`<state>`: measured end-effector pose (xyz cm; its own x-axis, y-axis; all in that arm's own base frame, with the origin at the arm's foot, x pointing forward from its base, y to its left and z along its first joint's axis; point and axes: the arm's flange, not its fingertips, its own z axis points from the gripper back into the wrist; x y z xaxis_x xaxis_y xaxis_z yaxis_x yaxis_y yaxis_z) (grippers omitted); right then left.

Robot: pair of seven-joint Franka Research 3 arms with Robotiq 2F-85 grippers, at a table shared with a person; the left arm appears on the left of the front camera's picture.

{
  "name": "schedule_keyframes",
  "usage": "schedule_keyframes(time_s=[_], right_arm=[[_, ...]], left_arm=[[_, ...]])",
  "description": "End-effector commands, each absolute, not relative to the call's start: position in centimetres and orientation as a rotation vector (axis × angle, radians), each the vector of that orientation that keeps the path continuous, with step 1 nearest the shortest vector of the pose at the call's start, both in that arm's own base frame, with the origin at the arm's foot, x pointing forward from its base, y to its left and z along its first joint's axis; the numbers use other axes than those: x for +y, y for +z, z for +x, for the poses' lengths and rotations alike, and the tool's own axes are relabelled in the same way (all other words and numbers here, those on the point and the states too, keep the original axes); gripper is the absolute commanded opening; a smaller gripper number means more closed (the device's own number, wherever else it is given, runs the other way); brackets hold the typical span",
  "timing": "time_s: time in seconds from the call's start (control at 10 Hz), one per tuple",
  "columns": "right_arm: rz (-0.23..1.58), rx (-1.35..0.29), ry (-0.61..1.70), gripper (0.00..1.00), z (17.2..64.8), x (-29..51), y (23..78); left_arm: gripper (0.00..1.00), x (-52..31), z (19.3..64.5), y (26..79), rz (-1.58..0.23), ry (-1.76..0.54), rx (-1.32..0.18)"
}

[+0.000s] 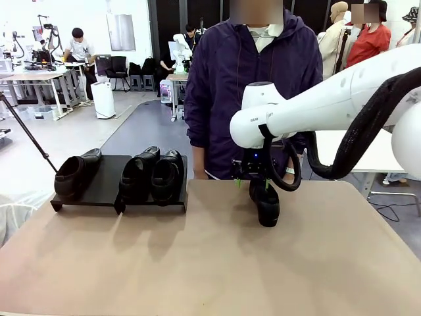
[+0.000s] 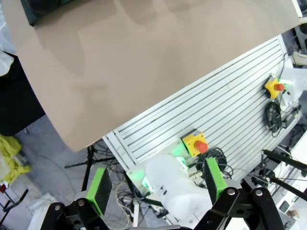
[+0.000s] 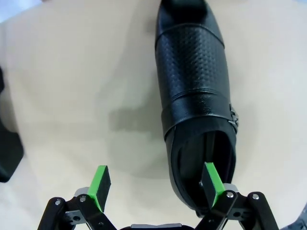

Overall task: Organize the shoes by placing them on the stand.
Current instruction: Pick up one Shoe and place it in the middle of the table.

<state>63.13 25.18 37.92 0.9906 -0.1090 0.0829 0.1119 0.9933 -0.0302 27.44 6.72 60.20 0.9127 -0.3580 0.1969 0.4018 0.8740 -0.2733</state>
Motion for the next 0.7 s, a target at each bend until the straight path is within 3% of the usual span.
schedule_keyframes(time_s=[0.0,0.3,0.4,0.5,0.6], right_arm=[[-0.067,-0.109,-0.151,1.0,62.59,24.7,36.44],[-0.077,-0.11,-0.124,1.0,62.34,24.24,35.71],[-0.075,-0.123,-0.122,0.65,62.24,24.28,35.84],[-0.069,-0.116,-0.115,0.06,62.21,24.24,35.8],[-0.067,-0.112,-0.113,0.0,62.22,24.24,35.82]], left_arm=[[1.0,6.68,27.37,60.35,-0.327,-0.396,-0.138],[1.0,6.68,27.37,60.35,-0.327,-0.396,-0.138],[1.0,6.68,27.37,60.35,-0.327,-0.396,-0.138],[1.0,6.68,27.37,60.35,-0.327,-0.396,-0.138],[1.0,6.68,27.37,60.35,-0.327,-0.396,-0.138]])
